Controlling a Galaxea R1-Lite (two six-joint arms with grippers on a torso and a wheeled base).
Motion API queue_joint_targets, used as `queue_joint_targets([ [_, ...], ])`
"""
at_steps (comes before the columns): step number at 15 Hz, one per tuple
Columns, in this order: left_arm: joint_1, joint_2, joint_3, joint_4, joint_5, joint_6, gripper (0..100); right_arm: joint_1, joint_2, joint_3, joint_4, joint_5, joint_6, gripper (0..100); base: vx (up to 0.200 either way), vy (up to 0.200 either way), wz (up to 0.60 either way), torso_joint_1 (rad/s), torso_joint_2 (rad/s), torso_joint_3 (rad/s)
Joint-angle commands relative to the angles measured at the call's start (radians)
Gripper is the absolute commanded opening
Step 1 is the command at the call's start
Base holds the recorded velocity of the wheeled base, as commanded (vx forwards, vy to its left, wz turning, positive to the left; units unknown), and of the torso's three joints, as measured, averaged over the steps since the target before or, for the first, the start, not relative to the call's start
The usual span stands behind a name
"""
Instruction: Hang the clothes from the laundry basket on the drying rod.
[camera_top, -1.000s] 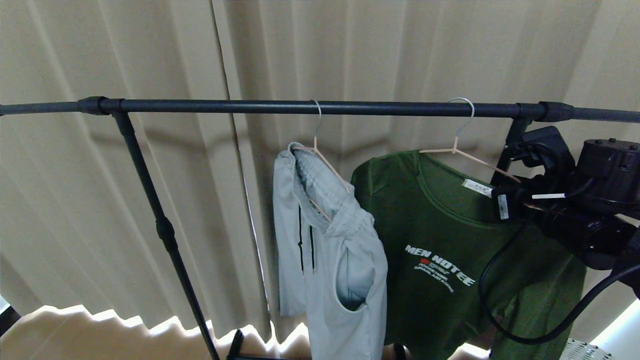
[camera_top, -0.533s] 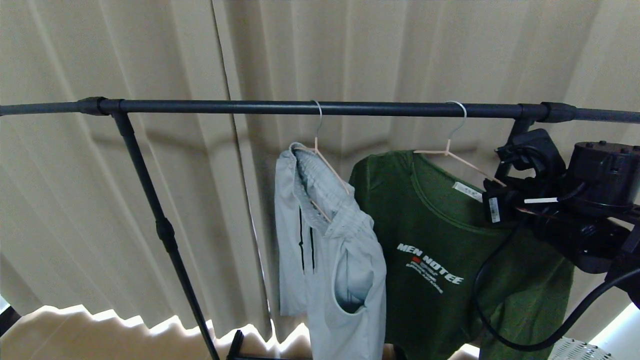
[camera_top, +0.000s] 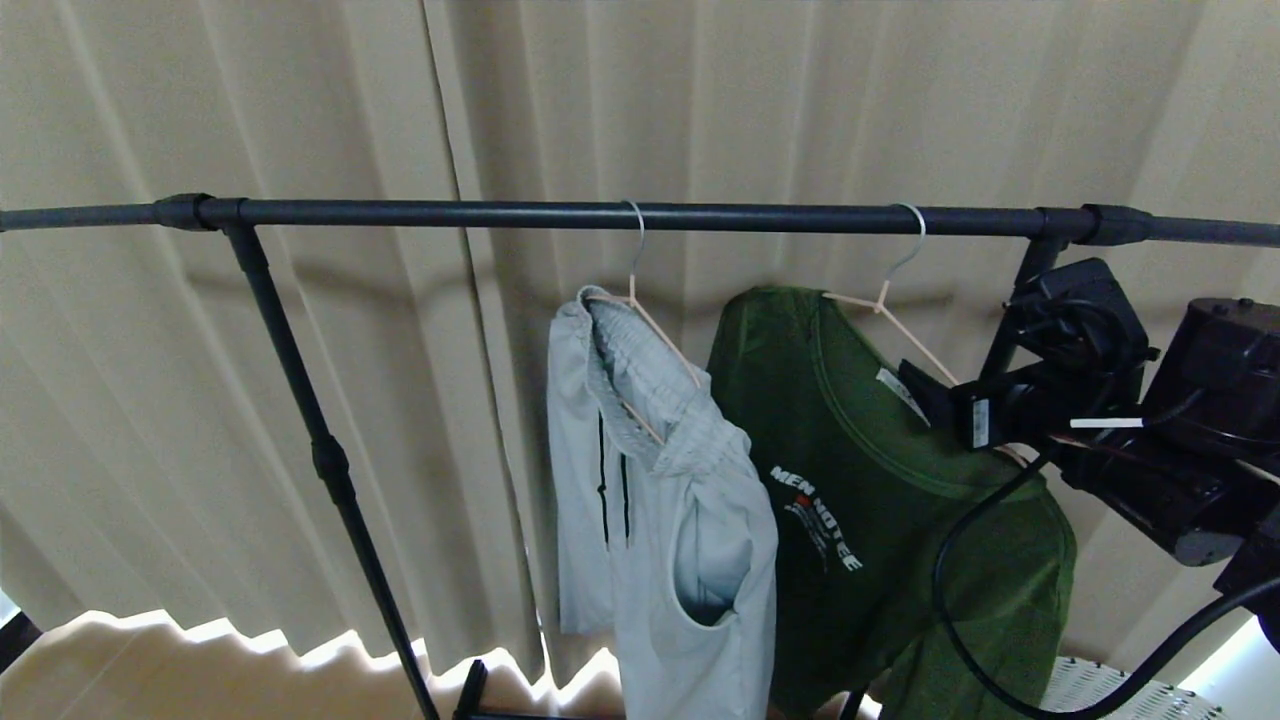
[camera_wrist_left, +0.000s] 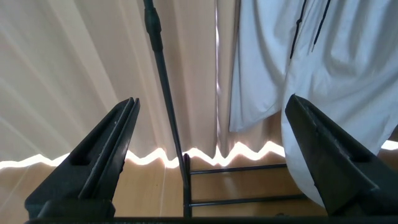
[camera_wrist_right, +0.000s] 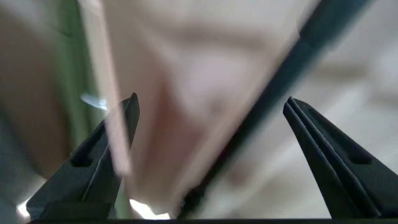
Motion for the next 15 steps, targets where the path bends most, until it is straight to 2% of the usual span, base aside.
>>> queue_joint_targets([
  [1,0.000,0.002,0.000,0.000,0.000,0.000,100,-0.001,0.004,0.012,-0.015,0.034,0.001,100,0.000,0.000,0.00,0.000,0.00,0.000],
  [4,0.000,0.002,0.000,0.000,0.000,-0.001,100,-0.001,-0.017,0.040,-0.104,0.130,0.006,100,0.000,0.000,0.00,0.000,0.00,0.000],
  [6,0.000,0.002,0.000,0.000,0.001,-0.001,100,-0.004,-0.048,0.101,-0.247,0.190,0.003,100,0.000,0.000,0.00,0.000,0.00,0.000],
  [7,0.000,0.002,0.000,0.000,0.000,-0.001,100,-0.005,-0.072,0.126,-0.283,0.199,0.003,100,0.000,0.000,0.00,0.000,0.00,0.000],
  [10,0.000,0.002,0.000,0.000,0.000,-0.001,100,-0.008,-0.164,0.164,-0.291,0.203,0.003,100,0.000,0.000,0.00,0.000,0.00,0.000],
  [13,0.000,0.002,0.000,0.000,0.003,-0.009,100,-0.102,-0.350,0.221,-0.214,0.189,-0.011,100,0.000,0.000,0.00,0.000,0.00,0.000],
  [15,0.000,0.000,-0.002,0.000,0.000,-0.038,100,-0.231,-0.531,0.258,0.037,0.189,-0.014,100,0.000,0.000,0.00,0.000,0.00,0.000],
])
